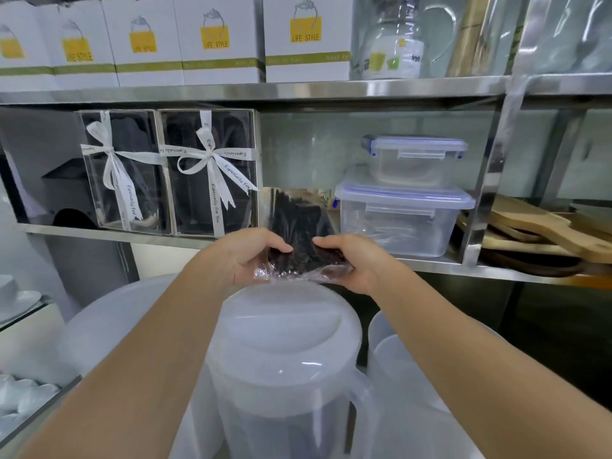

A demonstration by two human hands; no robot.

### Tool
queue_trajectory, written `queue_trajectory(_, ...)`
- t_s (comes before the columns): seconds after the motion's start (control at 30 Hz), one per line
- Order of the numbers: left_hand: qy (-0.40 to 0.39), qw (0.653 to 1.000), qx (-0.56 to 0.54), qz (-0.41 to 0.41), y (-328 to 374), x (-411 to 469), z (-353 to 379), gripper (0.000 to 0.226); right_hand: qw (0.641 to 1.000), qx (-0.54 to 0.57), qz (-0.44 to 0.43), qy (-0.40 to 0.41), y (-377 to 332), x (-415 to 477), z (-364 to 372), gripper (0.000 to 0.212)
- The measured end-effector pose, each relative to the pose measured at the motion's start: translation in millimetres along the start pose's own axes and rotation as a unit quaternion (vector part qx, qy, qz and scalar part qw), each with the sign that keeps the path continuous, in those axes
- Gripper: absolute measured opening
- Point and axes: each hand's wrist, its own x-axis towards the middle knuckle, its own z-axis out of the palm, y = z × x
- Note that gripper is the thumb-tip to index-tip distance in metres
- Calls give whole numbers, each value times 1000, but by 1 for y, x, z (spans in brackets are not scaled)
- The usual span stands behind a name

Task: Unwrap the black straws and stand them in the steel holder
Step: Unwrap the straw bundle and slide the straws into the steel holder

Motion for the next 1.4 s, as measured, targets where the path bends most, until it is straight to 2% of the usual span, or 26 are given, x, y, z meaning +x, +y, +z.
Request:
queue_trajectory(0.13, -10, 999, -38, 37, -4, -42, 16, 12, 998, -35, -42, 6, 0, -36, -4, 43)
queue_trajectory(0.23, -18, 996, -81, 41, -16, -73, 37, 15, 995, -47, -78, 28, 0, -76, -14, 26)
queue_trajectory(0.3, -32, 993, -112, 34, -26, -95, 54, 25, 994, -55, -91, 33, 0, -107, -24, 21)
queue_trajectory(0.37, -48, 989, -134, 30, -37, -119, 68, 32, 991, -81, -97, 35, 3, -140, -33, 28)
queue_trajectory(0.47, -94, 983, -157, 22, -48, -160, 91, 27, 988, -90, -112, 56, 12, -192, -50, 36)
queue_trajectory(0.63, -142, 981, -130, 2, -73, -217, 139, 26, 988, -60, -113, 86, 37, -276, -86, 35)
queue_trajectory(0.83, -147, 983, -114, -4, -115, -262, 204, 31, 977, -93, -109, 159, 65, -353, -136, 39)
queue_trajectory(0.97, -158, 982, -100, 16, -123, -286, 245, 37, 972, -72, -109, 194, 71, -396, -168, 37)
queue_trajectory(1.07, -168, 982, -76, 40, -129, -308, 274, 40, 959, -113, -127, 229, 79, -420, -189, 42)
queue_trajectory(1.17, -177, 981, -52, 63, -137, -325, 303, 35, 933, -174, -168, 265, 87, -438, -208, 55)
queue_trajectory(1.3, -189, 978, -44, 71, -142, -341, 346, 25, 941, -176, -168, 235, 90, -457, -235, 53)
queue_trajectory(1.4, -178, 981, -19, 70, -148, -342, 381, 46, 958, -128, -154, 205, 92, -464, -265, 58)
